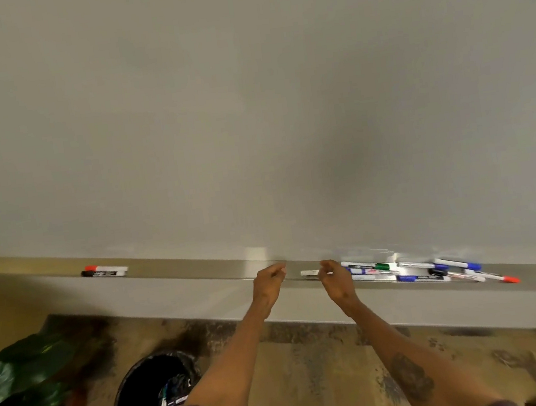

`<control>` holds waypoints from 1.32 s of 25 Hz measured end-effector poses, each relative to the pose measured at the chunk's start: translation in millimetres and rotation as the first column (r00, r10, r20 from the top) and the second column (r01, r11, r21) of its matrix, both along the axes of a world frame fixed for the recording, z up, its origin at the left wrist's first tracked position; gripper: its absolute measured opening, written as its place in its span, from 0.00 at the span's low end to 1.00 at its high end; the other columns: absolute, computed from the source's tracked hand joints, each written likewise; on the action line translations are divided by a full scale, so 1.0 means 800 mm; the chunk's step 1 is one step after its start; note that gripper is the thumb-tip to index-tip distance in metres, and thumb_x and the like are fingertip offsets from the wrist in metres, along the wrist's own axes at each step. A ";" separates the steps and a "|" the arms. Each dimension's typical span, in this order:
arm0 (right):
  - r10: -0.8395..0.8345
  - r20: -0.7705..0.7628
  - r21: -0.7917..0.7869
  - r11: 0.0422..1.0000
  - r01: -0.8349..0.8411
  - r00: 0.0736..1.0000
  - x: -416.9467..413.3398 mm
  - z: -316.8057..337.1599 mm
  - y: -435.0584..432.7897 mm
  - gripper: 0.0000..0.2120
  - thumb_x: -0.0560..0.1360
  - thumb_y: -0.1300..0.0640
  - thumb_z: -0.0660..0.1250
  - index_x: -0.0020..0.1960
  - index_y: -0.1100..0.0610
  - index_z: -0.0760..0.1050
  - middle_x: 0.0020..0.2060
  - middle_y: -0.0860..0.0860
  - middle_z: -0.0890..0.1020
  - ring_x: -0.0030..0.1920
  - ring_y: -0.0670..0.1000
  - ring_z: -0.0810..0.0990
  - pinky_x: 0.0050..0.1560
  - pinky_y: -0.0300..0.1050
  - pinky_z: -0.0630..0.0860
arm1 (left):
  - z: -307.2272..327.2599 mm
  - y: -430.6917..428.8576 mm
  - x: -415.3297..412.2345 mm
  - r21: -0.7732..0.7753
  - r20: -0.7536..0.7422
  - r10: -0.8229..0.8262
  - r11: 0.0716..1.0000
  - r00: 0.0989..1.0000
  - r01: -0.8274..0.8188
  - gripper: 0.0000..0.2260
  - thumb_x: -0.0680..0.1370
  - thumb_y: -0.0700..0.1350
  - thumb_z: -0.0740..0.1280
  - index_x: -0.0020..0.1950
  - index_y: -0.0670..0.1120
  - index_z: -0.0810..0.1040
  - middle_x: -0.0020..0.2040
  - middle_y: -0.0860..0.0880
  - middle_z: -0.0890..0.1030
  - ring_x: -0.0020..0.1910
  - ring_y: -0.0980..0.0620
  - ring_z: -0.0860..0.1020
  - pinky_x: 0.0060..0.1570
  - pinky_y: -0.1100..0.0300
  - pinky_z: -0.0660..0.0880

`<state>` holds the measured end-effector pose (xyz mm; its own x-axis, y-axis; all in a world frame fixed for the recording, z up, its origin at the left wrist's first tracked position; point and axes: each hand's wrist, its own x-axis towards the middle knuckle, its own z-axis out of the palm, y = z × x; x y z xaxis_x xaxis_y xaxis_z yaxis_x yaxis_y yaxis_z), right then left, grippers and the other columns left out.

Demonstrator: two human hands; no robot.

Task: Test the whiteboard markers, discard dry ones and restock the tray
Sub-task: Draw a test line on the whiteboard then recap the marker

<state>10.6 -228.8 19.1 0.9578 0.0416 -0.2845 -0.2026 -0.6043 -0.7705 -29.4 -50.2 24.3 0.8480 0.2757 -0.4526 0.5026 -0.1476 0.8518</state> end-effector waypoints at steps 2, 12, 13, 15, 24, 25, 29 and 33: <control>-0.090 -0.049 -0.022 0.996 0.089 0.995 0.010 -0.016 -0.034 0.16 0.80 0.62 0.61 0.67 0.63 0.74 0.61 0.60 0.79 0.61 0.60 0.77 0.64 0.52 0.72 | -0.010 -0.024 0.011 -0.002 -0.018 -0.016 1.000 1.000 0.016 0.15 0.81 0.44 0.65 0.67 0.43 0.78 0.63 0.44 0.80 0.62 0.44 0.78 0.66 0.46 0.73; -0.142 -0.285 0.058 0.985 0.165 0.948 0.038 -0.059 -0.073 0.23 0.80 0.64 0.60 0.74 0.61 0.66 0.52 0.58 0.79 0.53 0.58 0.79 0.61 0.56 0.78 | -0.046 -0.073 0.041 0.006 -0.147 -0.056 0.998 0.988 0.058 0.12 0.82 0.45 0.64 0.64 0.46 0.77 0.61 0.44 0.78 0.64 0.42 0.76 0.65 0.46 0.74; -0.150 -0.289 0.067 0.982 0.176 0.945 0.037 -0.057 -0.072 0.23 0.80 0.65 0.60 0.74 0.61 0.66 0.49 0.57 0.79 0.50 0.57 0.79 0.58 0.54 0.79 | -0.042 -0.075 0.041 0.005 -0.155 -0.059 0.998 0.986 0.061 0.07 0.82 0.45 0.64 0.59 0.48 0.78 0.58 0.44 0.78 0.62 0.41 0.77 0.64 0.46 0.75; -0.152 -0.309 0.091 0.978 0.189 0.939 0.038 -0.055 -0.072 0.22 0.80 0.65 0.60 0.74 0.61 0.66 0.47 0.57 0.78 0.48 0.55 0.77 0.53 0.51 0.79 | -0.043 -0.075 0.043 -0.003 -0.163 -0.061 0.998 0.985 0.061 0.10 0.82 0.44 0.64 0.62 0.47 0.77 0.58 0.43 0.78 0.60 0.42 0.78 0.62 0.48 0.75; -0.153 -0.279 0.010 0.987 0.162 0.948 0.052 -0.065 -0.065 0.14 0.80 0.63 0.61 0.65 0.62 0.73 0.49 0.57 0.79 0.51 0.57 0.78 0.58 0.56 0.79 | -0.055 -0.077 0.054 -0.053 -0.203 -0.068 0.997 0.977 0.059 0.17 0.82 0.40 0.62 0.71 0.46 0.72 0.54 0.46 0.77 0.50 0.50 0.76 0.40 0.64 0.73; -0.157 -0.267 -0.011 0.987 0.160 0.951 0.051 -0.067 -0.066 0.14 0.80 0.63 0.61 0.64 0.62 0.74 0.49 0.58 0.79 0.51 0.58 0.79 0.58 0.57 0.79 | -0.055 -0.077 0.054 -0.049 -0.201 -0.066 0.997 0.977 0.058 0.16 0.82 0.39 0.62 0.70 0.46 0.73 0.54 0.46 0.77 0.50 0.50 0.76 0.40 0.64 0.73; -0.181 -0.245 -0.011 0.983 0.184 0.952 0.055 -0.097 -0.067 0.16 0.79 0.61 0.62 0.66 0.59 0.74 0.55 0.61 0.80 0.51 0.59 0.80 0.55 0.58 0.80 | -0.057 -0.075 0.054 -0.042 -0.180 -0.059 0.998 0.982 0.053 0.10 0.82 0.39 0.62 0.57 0.53 0.77 0.53 0.46 0.75 0.49 0.49 0.74 0.40 0.64 0.71; -0.213 -0.169 -0.098 0.975 0.198 0.962 0.040 -0.068 -0.056 0.18 0.80 0.62 0.63 0.69 0.60 0.72 0.65 0.58 0.71 0.63 0.60 0.74 0.67 0.51 0.71 | -0.066 -0.070 0.051 -0.019 -0.147 -0.065 0.998 0.987 0.062 0.11 0.82 0.39 0.62 0.61 0.49 0.77 0.52 0.47 0.75 0.49 0.49 0.75 0.41 0.63 0.71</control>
<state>42.4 -273.2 -35.2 0.8771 -0.1804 -0.4451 -0.4580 -0.5934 -0.6619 11.6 -105.9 -28.4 0.7872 0.2159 -0.5777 0.6130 -0.1713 0.7713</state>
